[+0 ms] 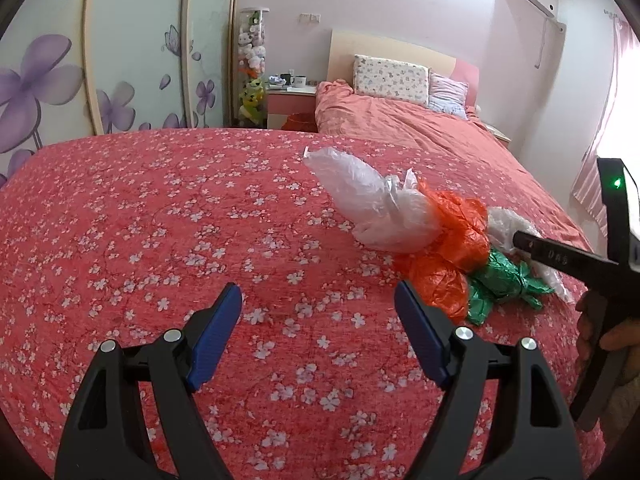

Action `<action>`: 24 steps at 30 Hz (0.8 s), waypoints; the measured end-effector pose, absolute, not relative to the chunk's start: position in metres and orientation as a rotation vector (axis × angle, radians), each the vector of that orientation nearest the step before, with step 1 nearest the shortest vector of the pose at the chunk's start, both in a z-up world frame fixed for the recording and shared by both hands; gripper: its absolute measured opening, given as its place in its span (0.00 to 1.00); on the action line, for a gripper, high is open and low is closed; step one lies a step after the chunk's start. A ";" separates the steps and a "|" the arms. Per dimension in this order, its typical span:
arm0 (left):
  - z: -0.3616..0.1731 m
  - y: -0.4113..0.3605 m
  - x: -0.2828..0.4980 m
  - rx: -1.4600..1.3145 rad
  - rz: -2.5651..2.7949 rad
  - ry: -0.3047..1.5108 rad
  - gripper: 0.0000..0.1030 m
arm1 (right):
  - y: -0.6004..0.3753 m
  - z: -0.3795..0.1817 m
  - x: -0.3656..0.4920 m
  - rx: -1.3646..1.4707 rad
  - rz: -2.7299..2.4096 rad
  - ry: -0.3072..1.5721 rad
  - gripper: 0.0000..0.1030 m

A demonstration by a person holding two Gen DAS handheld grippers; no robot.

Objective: Collect trash
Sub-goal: 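Grasp the clear plastic bag with the right gripper, then grasp and lift the green bag with the left gripper while the right gripper holds the clear bag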

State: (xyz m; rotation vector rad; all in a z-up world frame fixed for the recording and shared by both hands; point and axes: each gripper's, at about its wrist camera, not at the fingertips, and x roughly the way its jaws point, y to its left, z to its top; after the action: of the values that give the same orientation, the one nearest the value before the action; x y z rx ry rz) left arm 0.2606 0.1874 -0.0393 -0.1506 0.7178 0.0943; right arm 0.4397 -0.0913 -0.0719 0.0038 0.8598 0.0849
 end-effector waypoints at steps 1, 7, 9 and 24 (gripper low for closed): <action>-0.039 0.187 0.261 -0.151 0.093 0.718 0.76 | -0.094 -0.073 0.441 0.013 0.086 0.865 0.48; -0.040 0.178 0.265 -0.140 0.072 0.719 0.76 | -0.112 -0.070 0.427 0.014 0.063 0.846 0.26; -0.039 0.170 0.267 -0.132 0.051 0.723 0.76 | -0.125 -0.068 0.420 0.043 0.046 0.836 0.25; -0.026 0.050 0.291 0.009 -0.154 0.711 0.70 | -0.204 -0.054 0.360 0.180 0.012 0.764 0.24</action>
State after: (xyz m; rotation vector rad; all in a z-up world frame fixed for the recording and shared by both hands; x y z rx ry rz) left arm 0.2913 0.0502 -0.0265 0.0091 0.7111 -0.1540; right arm 0.3600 -0.2043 -0.0540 0.1802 0.7639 0.0119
